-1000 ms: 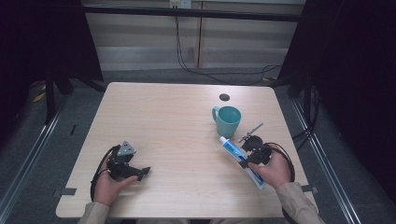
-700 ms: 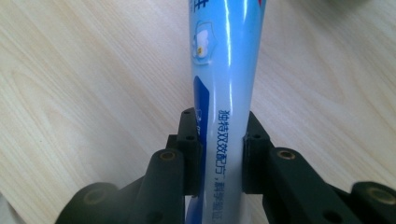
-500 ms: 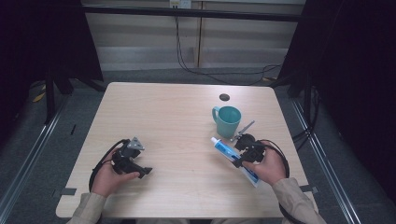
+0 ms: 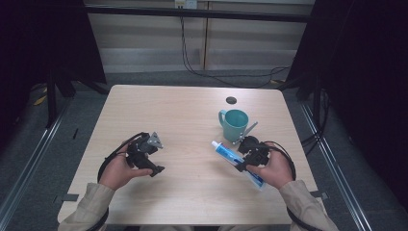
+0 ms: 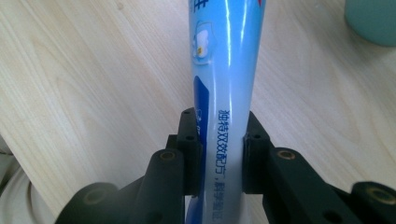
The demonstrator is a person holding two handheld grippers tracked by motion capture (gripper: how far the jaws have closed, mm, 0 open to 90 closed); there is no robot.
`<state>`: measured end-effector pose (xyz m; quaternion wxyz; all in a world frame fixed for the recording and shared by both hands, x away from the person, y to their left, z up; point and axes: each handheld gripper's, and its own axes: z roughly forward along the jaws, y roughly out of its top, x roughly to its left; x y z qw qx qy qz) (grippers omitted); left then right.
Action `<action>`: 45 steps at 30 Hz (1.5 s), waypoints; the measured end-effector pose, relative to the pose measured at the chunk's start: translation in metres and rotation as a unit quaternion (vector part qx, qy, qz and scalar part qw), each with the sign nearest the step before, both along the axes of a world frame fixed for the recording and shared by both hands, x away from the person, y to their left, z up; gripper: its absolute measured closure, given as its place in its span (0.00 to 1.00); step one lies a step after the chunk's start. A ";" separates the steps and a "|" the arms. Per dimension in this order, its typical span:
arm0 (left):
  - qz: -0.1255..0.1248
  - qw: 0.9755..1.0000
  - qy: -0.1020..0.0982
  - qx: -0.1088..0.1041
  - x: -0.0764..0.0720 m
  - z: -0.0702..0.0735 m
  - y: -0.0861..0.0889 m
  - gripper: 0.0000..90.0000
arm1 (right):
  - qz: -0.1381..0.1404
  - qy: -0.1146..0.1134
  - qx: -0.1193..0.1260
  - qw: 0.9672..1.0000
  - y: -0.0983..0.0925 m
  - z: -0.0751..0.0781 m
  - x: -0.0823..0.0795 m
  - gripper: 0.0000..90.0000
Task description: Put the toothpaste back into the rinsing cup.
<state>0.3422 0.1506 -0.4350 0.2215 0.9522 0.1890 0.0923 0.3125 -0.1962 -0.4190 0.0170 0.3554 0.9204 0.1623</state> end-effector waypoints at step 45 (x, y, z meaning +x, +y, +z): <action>-0.125 0.990 -0.059 0.040 -0.005 0.025 -0.088 0.19 | 0.099 0.025 0.008 0.995 0.039 0.020 0.010 0.83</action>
